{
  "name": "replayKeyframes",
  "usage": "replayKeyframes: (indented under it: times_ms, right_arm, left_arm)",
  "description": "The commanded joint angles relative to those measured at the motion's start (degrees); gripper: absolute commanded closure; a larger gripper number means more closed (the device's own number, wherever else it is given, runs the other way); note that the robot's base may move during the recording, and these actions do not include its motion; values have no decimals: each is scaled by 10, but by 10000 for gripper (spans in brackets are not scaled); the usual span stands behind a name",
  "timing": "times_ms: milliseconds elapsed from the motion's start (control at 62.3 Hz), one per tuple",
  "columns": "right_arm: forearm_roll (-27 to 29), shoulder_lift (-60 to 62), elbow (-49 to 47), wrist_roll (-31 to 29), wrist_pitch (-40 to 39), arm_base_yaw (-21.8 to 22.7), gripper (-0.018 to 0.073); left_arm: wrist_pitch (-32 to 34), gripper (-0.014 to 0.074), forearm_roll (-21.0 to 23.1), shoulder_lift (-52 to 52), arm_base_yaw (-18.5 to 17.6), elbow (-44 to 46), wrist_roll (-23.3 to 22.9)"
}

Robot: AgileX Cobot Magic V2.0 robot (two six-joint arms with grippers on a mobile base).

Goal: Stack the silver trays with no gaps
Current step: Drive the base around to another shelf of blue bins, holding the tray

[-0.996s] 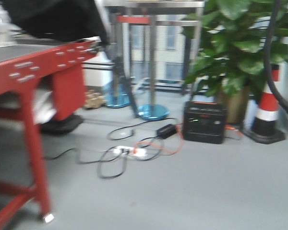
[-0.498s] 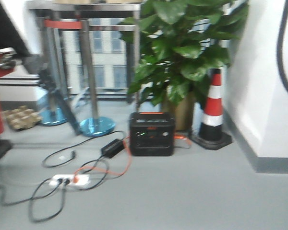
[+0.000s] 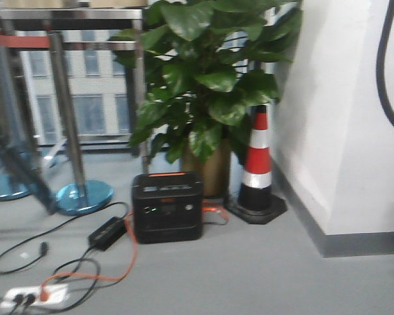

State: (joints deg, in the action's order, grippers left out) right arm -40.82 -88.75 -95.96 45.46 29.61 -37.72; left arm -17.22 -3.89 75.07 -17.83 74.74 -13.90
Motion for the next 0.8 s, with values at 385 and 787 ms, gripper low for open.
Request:
replayKeyframes:
  times_ms: [385,787]
  right_arm:
    - [32,-3,0,-5,-132,-19,638]
    - [32,-3,0,-5,-135,-19,638]
  left_arm:
    - [38,612,19,-5,-19,4,12]
    - [38,612,19,-5,-19,4,12]
